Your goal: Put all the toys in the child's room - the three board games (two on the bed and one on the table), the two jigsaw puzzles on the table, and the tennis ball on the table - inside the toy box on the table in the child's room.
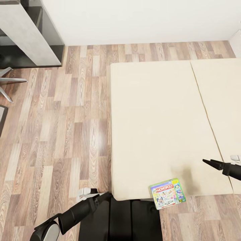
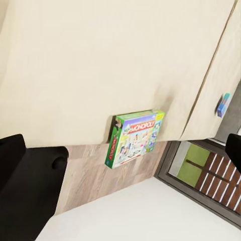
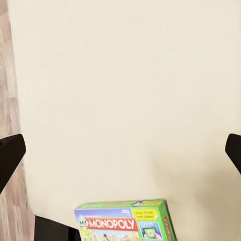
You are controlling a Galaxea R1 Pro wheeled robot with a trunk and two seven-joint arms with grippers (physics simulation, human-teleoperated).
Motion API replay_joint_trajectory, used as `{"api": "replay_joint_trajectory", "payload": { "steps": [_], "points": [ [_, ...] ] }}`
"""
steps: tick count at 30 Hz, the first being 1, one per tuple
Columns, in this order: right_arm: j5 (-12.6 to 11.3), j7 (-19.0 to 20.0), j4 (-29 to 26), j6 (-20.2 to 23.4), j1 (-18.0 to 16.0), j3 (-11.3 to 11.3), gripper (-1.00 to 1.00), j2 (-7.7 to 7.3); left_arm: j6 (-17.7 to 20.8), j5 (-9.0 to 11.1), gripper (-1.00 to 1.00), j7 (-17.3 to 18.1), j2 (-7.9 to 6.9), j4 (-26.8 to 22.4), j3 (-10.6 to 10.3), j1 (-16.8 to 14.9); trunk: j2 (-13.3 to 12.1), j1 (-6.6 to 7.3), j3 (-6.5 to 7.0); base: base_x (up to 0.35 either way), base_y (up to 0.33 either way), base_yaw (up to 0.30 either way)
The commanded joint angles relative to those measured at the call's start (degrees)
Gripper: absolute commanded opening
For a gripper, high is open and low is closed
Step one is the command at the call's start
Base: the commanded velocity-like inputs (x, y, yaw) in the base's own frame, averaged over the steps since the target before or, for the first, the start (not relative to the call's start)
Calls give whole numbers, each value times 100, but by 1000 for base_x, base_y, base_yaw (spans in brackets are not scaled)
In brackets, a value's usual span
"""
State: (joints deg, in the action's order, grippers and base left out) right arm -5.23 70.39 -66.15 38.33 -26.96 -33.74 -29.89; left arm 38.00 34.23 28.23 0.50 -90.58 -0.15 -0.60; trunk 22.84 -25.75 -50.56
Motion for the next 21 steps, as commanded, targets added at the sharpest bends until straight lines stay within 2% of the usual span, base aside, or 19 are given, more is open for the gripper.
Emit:
{"api": "replay_joint_trajectory", "payload": {
  "steps": [1,21],
  "points": [
    [-18,10,2,43,-2,-2,100,3,41,31,100,-1,3,-3,6,-1,8,-4,4,0,0,0],
    [-9,10,0,43,-2,-4,100,17,41,31,100,-1,3,-3,6,-1,8,-4,186,0,0,0]
  ]
}}
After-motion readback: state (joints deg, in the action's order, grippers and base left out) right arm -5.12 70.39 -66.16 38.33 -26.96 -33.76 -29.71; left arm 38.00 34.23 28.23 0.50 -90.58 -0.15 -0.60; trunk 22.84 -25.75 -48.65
